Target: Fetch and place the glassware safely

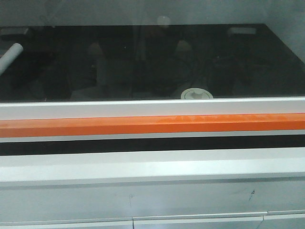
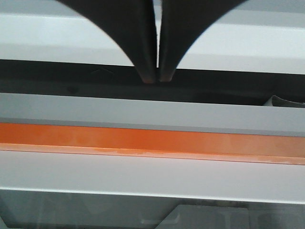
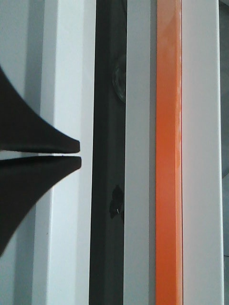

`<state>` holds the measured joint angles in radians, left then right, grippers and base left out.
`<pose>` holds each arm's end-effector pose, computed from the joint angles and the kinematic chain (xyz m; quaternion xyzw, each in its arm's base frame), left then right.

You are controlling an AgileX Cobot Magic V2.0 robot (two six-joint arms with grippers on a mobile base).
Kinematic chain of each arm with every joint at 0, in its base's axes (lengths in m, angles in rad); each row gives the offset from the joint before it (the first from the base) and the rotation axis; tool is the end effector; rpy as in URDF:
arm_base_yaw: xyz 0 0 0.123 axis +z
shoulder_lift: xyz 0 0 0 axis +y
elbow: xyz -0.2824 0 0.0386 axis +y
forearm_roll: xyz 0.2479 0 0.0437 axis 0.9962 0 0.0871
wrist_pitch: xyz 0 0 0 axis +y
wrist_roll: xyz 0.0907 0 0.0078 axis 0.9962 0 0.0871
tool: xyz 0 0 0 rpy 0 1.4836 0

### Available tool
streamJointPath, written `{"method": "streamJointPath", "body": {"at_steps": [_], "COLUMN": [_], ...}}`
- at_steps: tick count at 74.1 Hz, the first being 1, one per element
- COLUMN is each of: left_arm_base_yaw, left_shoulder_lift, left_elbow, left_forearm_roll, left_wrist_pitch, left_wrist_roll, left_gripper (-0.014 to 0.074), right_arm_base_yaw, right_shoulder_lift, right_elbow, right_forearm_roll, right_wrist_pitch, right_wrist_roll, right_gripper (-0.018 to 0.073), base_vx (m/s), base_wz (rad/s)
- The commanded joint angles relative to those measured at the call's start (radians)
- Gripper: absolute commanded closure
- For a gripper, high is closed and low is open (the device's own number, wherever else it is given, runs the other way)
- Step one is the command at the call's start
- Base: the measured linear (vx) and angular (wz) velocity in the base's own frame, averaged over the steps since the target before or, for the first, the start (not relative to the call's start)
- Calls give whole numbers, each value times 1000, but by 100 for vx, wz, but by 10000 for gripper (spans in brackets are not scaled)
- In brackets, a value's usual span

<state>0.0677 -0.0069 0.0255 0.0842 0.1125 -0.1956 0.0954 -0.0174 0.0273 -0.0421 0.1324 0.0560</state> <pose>0.0568 0.0047 0.1946 -0.0680 0.7191 -0.0119 0.6915 0.0560 0.0048 0.1928 -0.0275 0.7258 0.0357 0.6865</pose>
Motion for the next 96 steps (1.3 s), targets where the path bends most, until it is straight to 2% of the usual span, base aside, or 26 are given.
{"method": "streamJointPath", "body": {"at_steps": [1, 75, 82, 90, 96], "left_arm_base_yaw": [-2, -2, -2, -2, -1], "left_shoulder_lift": [-18, -18, -18, -18, -17], "left_elbow": [31, 30, 30, 30, 14], "left_forearm_roll": [-8, -5, -8, -1, -13], "left_wrist_pitch": [-70, -67, -71, -127, -256], "left_wrist_roll": [-7, -5, -8, -5, -9], "left_gripper": [603, 603, 603, 603, 603], "right_arm_base_yaw": [-1, -1, -1, -1, -1], "right_shoulder_lift": [-4, -4, -4, -4, -4], "right_elbow": [20, 20, 20, 19, 3], "right_forearm_roll": [-7, -17, 7, 58, 77], "right_wrist_pitch": [-75, -76, -86, -162, -235], "right_wrist_roll": [-1, -13, 4, 21, 20], "right_gripper": [560, 560, 560, 560, 560], "base_vx": [0, 0, 0, 0, 0], "base_wz": [0, 0, 0, 0, 0]}}
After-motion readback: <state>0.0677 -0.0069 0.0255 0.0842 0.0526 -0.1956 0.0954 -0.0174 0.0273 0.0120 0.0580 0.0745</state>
